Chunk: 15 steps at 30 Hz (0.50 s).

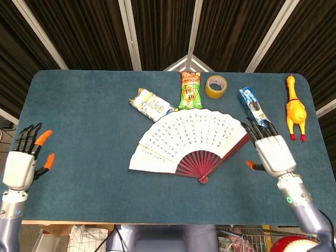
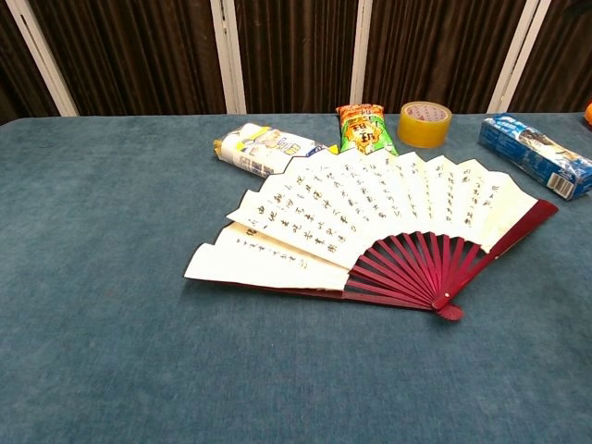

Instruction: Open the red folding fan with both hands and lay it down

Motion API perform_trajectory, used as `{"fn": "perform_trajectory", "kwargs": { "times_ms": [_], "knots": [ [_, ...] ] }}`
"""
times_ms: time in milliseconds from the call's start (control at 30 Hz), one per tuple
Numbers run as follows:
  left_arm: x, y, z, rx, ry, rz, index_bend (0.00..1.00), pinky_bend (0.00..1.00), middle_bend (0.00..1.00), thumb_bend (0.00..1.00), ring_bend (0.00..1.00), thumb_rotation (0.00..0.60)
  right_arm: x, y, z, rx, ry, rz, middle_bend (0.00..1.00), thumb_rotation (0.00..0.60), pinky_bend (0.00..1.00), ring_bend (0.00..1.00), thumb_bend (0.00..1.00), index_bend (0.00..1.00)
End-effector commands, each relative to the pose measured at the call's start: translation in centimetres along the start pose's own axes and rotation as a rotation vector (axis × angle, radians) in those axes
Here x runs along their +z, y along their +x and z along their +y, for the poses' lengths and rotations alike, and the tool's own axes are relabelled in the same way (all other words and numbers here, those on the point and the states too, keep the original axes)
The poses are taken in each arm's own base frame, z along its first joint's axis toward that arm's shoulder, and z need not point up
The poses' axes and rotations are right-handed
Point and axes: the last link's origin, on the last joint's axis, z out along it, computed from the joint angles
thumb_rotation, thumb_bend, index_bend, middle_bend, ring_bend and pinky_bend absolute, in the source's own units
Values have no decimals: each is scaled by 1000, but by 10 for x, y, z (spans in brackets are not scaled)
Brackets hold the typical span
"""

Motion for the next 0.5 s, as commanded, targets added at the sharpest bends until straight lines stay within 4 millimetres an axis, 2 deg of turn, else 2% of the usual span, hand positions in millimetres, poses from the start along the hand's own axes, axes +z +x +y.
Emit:
{"fn": "perform_trajectory", "kwargs": {
  "times_ms": [33, 167, 300, 500],
  "knots": [
    [-30, 24, -15, 102, 191, -128, 117, 45, 0, 547, 0, 600, -58, -22, 7, 121, -66, 76, 80, 600, 109, 212, 174, 95],
    [-37, 35, -12, 84, 229, -187, 76, 0, 0, 463, 0, 600, -82, -35, 16, 146, -114, 95, 80, 600, 108, 199, 175, 95],
    [-41, 41, -12, 95, 241, -221, 78, 0, 0, 458, 0, 600, -102, -41, 28, 73, -168, 94, 80, 600, 103, 188, 174, 95],
    [-45, 43, -11, 114, 248, -222, 80, 0, 0, 458, 0, 600, -112, -50, 37, 17, -209, 111, 80, 600, 87, 185, 174, 95]
  ]
}}
